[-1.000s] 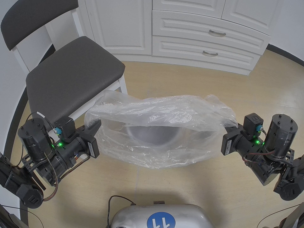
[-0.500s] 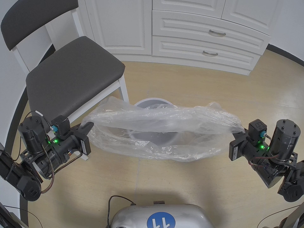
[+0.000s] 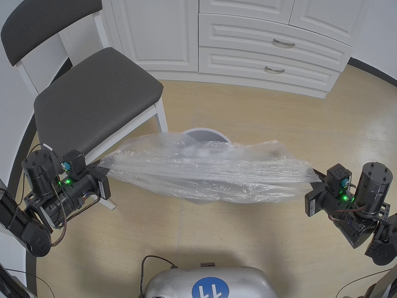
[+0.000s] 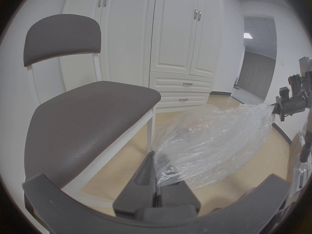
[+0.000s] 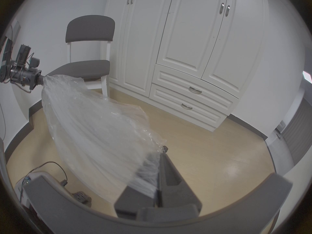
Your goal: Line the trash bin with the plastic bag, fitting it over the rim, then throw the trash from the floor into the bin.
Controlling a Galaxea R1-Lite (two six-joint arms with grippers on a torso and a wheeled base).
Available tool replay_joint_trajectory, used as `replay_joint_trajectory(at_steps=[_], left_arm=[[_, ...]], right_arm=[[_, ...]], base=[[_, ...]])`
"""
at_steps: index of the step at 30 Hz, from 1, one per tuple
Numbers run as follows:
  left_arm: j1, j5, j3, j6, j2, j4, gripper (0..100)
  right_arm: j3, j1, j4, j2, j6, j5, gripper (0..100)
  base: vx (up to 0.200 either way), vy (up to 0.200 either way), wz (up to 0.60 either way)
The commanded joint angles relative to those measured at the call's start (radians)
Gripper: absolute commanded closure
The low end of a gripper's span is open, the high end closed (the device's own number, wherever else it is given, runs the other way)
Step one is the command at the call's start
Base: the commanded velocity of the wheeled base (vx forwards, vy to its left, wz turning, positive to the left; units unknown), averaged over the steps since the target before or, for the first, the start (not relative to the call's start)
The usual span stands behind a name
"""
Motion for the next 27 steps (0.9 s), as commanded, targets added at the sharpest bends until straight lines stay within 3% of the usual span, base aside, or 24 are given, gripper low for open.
replay_joint_trajectory(at_steps=[1, 13, 27], left_arm=[[0.017, 0.0, -0.001, 0.013, 0.013, 0.0, 100], [0.032, -0.02, 0.001, 0.016, 0.013, 0.0, 100], [0.01, -0.021, -0.001, 0.014, 0.027, -0.046, 100]], right_arm=[[0.018, -0.007, 0.0, 0.001, -0.012, 0.002, 100], [0.098, -0.038, 0.003, -0.03, -0.109, 0.08, 100], [0.103, -0.023, -0.002, -0.021, -0.129, 0.088, 100]], base=[[0.0, 0.0, 0.0], [0.0, 0.0, 0.0], [0.0, 0.0, 0.0]])
